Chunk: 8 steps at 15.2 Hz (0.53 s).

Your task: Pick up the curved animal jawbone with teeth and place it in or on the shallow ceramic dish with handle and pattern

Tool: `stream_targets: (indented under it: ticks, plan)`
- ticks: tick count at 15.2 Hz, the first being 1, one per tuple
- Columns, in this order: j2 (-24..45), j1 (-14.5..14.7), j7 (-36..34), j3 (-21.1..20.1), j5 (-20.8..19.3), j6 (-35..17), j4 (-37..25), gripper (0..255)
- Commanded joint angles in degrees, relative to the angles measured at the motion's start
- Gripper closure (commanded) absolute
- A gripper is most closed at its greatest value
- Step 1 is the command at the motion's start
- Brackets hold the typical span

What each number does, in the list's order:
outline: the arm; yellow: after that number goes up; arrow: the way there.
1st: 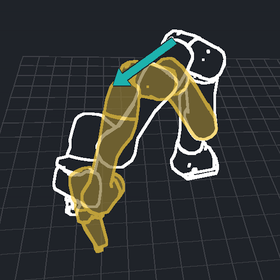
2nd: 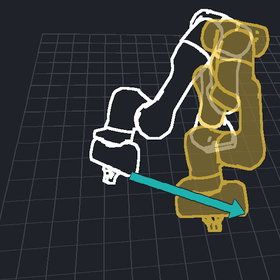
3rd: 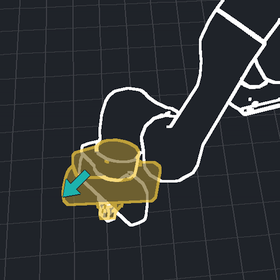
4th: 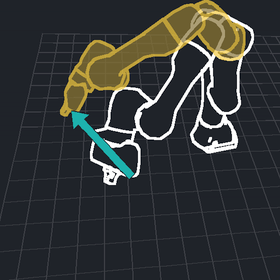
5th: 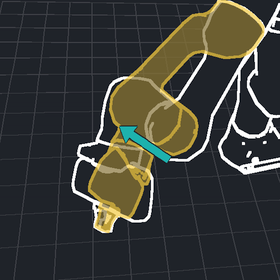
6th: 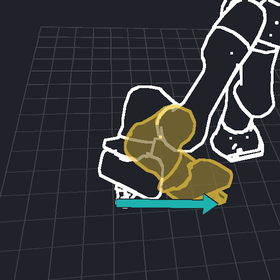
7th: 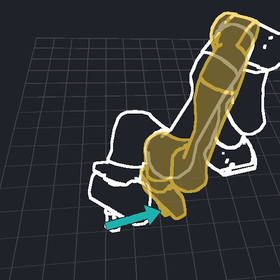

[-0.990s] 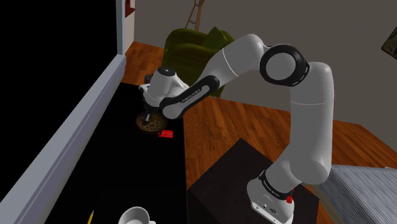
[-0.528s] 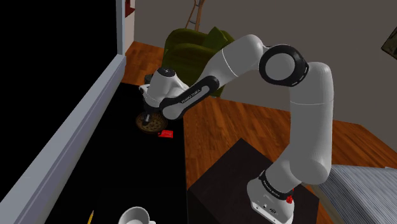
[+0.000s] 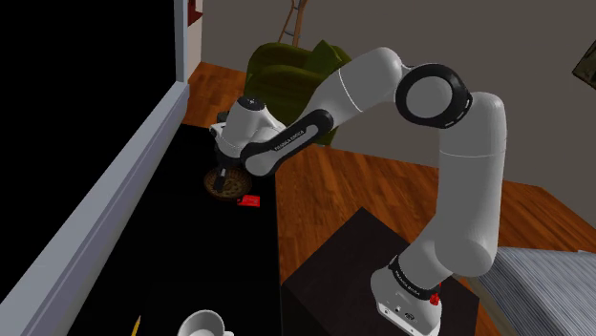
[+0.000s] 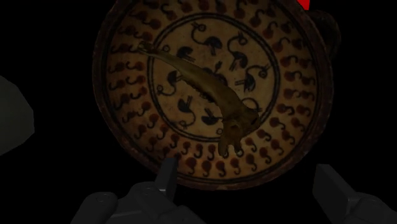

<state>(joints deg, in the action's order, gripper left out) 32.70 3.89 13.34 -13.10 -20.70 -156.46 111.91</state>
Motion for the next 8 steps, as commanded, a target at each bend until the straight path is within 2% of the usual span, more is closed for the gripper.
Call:
stream_targets:
  ticks: [1, 8]
  plan:
    - [-3.4, -1.1, 0.9, -1.3, 1.2, 1.6, 1.8, 0]
    - [-4.9, -1.6, 1.4, -1.8, 1.8, 2.4, 2.5, 0]
